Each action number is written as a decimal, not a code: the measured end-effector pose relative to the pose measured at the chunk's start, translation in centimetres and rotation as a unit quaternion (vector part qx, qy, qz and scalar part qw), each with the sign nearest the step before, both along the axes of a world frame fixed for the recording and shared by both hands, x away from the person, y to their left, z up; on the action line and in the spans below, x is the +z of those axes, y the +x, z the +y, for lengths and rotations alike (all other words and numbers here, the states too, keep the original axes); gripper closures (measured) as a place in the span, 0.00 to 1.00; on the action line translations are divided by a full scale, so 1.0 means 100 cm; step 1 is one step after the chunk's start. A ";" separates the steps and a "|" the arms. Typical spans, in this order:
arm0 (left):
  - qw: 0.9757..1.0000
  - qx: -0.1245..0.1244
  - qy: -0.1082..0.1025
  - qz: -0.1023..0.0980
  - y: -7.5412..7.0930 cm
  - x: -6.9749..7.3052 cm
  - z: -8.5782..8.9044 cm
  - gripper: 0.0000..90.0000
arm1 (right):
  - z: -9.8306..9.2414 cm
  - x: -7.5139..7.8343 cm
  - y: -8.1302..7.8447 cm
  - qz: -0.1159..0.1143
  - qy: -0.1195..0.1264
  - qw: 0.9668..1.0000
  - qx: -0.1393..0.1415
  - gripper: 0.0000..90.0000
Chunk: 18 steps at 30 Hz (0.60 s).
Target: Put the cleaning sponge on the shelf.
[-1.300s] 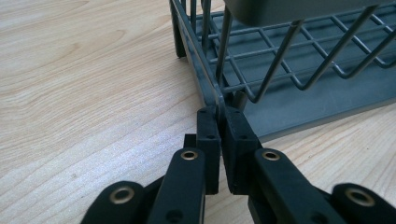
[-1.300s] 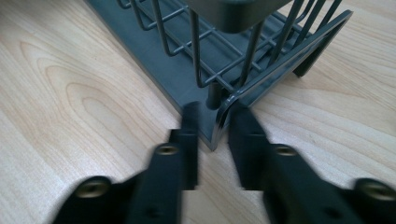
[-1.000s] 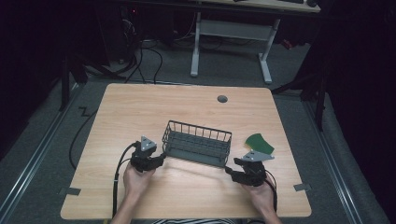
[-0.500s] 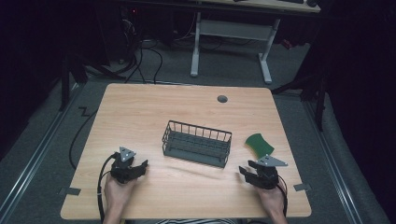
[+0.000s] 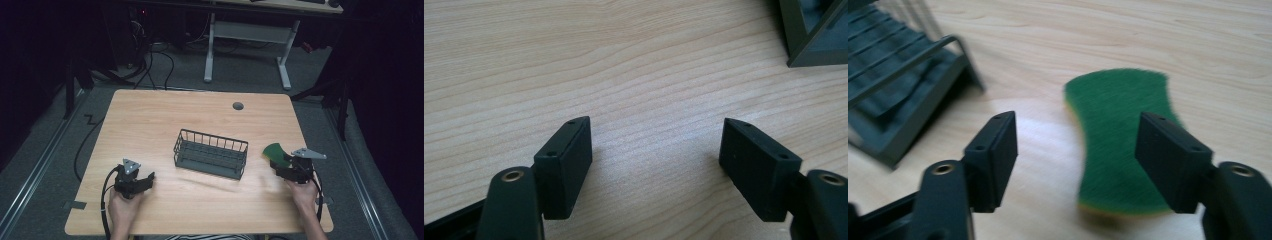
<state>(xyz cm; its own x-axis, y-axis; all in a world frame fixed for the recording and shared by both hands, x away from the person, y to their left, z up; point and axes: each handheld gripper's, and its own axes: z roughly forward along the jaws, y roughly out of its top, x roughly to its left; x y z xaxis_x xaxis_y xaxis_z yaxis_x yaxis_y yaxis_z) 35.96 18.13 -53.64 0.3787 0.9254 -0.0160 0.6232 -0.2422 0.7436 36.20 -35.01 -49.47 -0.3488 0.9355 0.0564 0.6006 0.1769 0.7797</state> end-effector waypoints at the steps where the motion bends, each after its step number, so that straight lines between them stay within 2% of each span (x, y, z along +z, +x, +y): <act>1: 1.000 0.000 0.000 0.000 0.000 0.000 0.000 0.33 | 0.000 0.000 0.000 0.000 0.000 1.000 0.000 0.34; 4: 1.000 0.000 0.000 0.000 0.000 0.000 0.000 0.33 | -0.003 0.004 0.012 0.006 -0.017 1.000 -0.006 0.30; 6: 1.000 0.000 -0.002 0.000 0.000 0.000 0.000 0.33 | -0.003 0.008 0.018 0.001 -0.028 1.000 -0.003 0.29; 10: 1.000 -0.001 -0.007 0.001 0.000 0.000 0.001 0.32 | -0.003 0.012 0.030 0.010 -0.047 0.999 0.002 0.27; 17: 1.000 -0.002 -0.002 0.001 0.000 0.000 0.000 0.32 | -0.006 0.000 0.048 0.047 -0.060 0.997 0.009 0.25; 18: 1.000 -0.001 -0.001 0.001 0.000 0.000 0.000 0.32 | -0.007 -0.006 0.051 0.063 -0.060 0.996 0.008 0.25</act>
